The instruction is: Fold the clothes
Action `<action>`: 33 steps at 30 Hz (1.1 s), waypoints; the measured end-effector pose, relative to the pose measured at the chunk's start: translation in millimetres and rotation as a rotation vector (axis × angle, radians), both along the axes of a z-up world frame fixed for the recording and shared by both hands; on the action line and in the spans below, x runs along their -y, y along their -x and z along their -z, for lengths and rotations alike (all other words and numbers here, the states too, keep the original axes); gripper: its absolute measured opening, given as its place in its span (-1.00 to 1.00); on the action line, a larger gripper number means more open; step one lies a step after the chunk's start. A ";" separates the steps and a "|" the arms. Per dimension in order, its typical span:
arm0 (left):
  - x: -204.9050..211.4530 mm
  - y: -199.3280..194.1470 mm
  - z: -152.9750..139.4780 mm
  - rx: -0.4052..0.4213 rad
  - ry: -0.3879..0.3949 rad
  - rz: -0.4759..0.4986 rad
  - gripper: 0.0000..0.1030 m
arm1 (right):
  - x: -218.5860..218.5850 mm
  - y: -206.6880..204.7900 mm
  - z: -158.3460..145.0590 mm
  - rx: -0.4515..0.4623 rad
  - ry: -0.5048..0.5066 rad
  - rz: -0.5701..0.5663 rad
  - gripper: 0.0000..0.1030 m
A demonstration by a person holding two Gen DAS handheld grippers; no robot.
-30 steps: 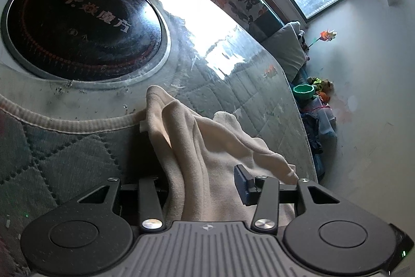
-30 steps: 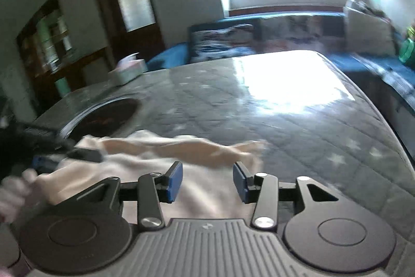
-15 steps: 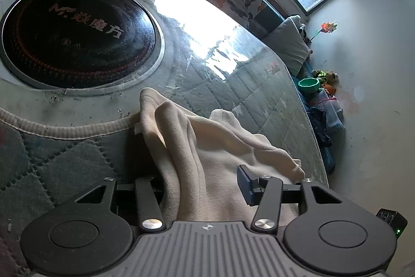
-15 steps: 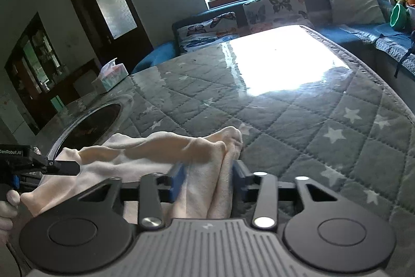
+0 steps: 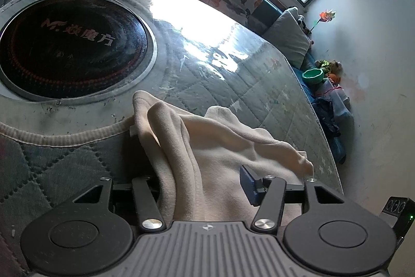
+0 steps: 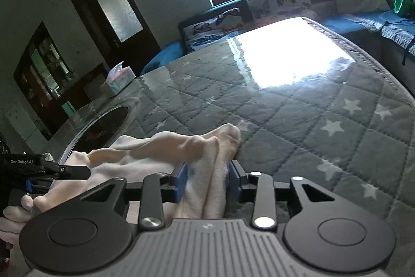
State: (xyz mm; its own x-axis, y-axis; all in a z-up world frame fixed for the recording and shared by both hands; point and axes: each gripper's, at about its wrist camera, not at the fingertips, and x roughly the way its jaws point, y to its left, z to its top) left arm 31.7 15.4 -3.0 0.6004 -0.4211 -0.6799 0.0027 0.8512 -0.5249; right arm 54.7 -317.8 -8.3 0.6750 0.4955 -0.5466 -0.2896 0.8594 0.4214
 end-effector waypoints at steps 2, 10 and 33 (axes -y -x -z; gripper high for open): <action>2.3 0.3 -0.9 0.004 -0.016 0.006 0.16 | 1.6 0.5 1.3 -0.002 -0.012 0.006 -0.27; 11.7 1.3 -4.4 0.019 -0.080 0.030 0.20 | -14.8 -2.8 3.9 -0.008 -0.027 -0.034 -0.57; 26.7 6.9 -24.7 0.136 -0.227 0.101 -0.66 | -13.3 29.6 -43.9 0.129 -0.008 0.052 -0.86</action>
